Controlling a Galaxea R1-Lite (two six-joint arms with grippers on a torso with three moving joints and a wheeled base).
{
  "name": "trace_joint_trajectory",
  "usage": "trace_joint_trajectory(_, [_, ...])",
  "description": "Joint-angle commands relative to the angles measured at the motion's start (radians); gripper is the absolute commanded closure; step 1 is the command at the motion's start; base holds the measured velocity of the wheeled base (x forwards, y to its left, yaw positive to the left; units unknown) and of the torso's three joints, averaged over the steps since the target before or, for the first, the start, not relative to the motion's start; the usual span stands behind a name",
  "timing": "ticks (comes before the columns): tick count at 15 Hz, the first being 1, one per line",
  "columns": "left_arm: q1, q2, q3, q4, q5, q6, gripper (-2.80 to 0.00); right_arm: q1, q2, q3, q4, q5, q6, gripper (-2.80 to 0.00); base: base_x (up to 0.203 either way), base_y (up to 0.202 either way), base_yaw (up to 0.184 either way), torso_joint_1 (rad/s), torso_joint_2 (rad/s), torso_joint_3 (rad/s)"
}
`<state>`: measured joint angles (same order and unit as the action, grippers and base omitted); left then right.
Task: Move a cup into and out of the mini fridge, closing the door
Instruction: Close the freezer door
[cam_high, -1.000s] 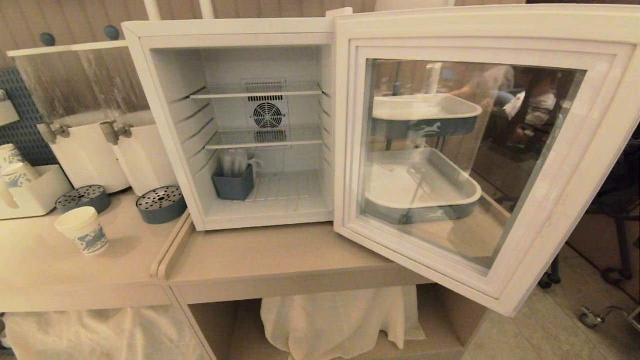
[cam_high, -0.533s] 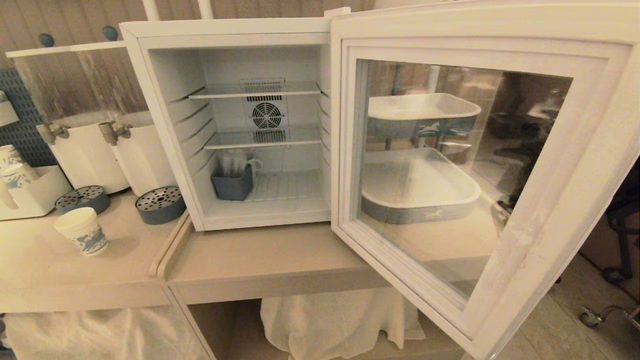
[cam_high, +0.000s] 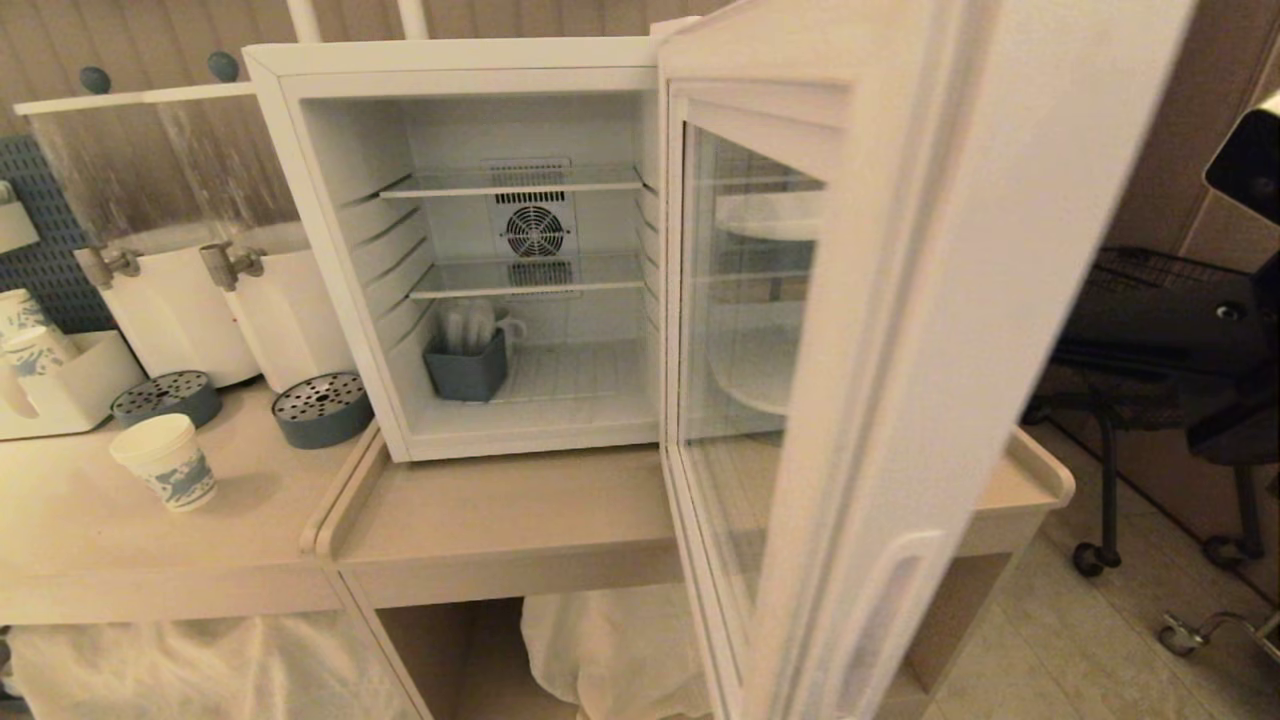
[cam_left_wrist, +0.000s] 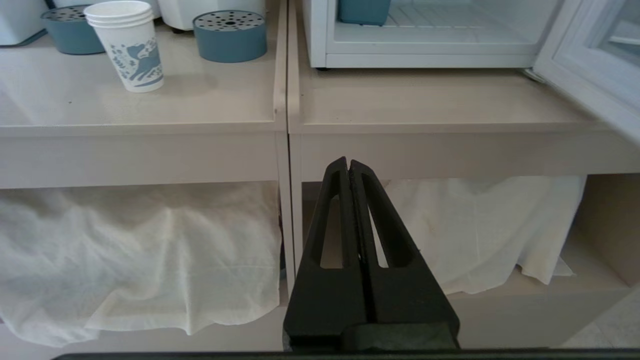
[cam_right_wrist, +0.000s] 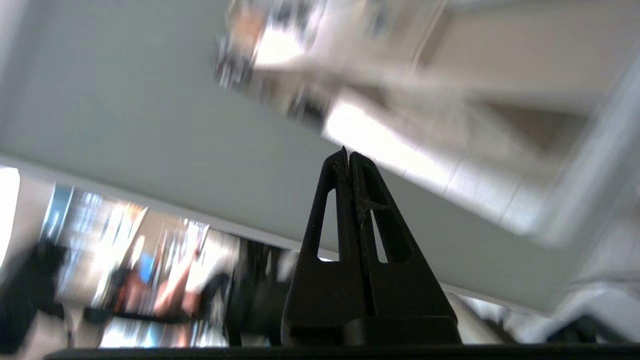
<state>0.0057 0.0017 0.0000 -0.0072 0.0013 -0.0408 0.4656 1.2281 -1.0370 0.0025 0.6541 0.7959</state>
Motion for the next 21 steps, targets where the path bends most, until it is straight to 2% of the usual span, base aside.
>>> trace_joint_trajectory(1, [0.000, 0.001, 0.002, 0.000, 0.000, -0.001, 0.00, 0.067, 0.028, -0.021, -0.020, -0.111, 0.017, 0.00, 0.000, 0.000, 0.000, 0.000, 0.00, 0.000])
trace_joint_trajectory(3, [0.000, 0.001, 0.002, 0.000, 0.000, -0.001, 0.00, 0.107, 0.093, -0.052, -0.036, -0.143, -0.021, 0.00, 0.000, 0.000, 0.000, 0.000, 0.00, 0.000])
trace_joint_trajectory(4, [0.000, 0.001, 0.002, 0.000, 0.000, -0.001, 0.00, 0.132, 0.149, -0.071, -0.039, -0.188, -0.068, 0.00, 0.000, 0.000, 0.000, 0.000, 0.00, 0.000])
trace_joint_trajectory(7, [0.000, 0.001, 0.002, 0.000, 0.000, -0.002, 0.00, 0.200, 0.295, -0.104, -0.052, -0.411, -0.280, 0.00, 0.000, 0.000, 0.000, 0.000, 0.00, 0.000])
trace_joint_trajectory(8, [0.000, 0.001, 0.002, 0.000, 0.000, -0.001, 0.00, 0.213, 0.343, -0.110, -0.070, -0.458, -0.318, 0.00, 0.000, 0.000, 0.000, 0.000, 0.00, 0.000])
trace_joint_trajectory(11, [0.000, 0.001, 0.002, 0.000, 0.000, -0.001, 0.00, 0.254, 0.469, -0.134, -0.140, -0.690, -0.414, 0.00, 0.000, 0.000, 0.000, 0.000, 0.00, 0.000])
trace_joint_trajectory(14, [0.000, 0.001, 0.002, 0.000, 0.000, -0.002, 0.00, 0.291, 0.634, -0.149, -0.324, -0.977, -0.628, 0.00, 0.000, 0.000, 0.000, 0.000, 0.00, 0.000])
trace_joint_trajectory(16, [0.000, 0.001, 0.002, 0.000, 0.000, -0.002, 0.00, 0.334, 0.743, -0.156, -0.525, -1.101, -0.859, 0.00, 0.000, 0.000, 0.000, 0.000, 0.00, 0.000])
trace_joint_trajectory(17, [0.000, 0.001, 0.002, 0.000, 0.000, -0.002, 0.00, 0.353, 0.786, -0.164, -0.621, -1.148, -0.942, 0.00, 0.000, 0.000, 0.000, 0.000, 0.00, 0.000])
trace_joint_trajectory(19, [0.000, 0.001, 0.002, 0.000, 0.000, -0.002, 0.00, 0.388, 0.878, -0.219, -0.776, -1.197, -1.044, 0.00, 0.000, 0.000, 0.000, 0.000, 0.00, 0.000])
trace_joint_trajectory(20, [0.000, 0.001, 0.002, 0.000, 0.000, -0.002, 0.00, 0.400, 0.901, -0.243, -0.809, -1.193, -1.093, 0.00, 0.000, 0.000, 0.000, 0.000, 0.00, 0.000])
trace_joint_trajectory(21, [0.000, 0.001, 0.002, 0.000, 0.000, -0.002, 0.00, 0.403, 0.904, -0.252, -0.814, -1.134, -1.102, 0.00, 0.000, 0.000, 0.000, 0.000, 0.00, 0.000])
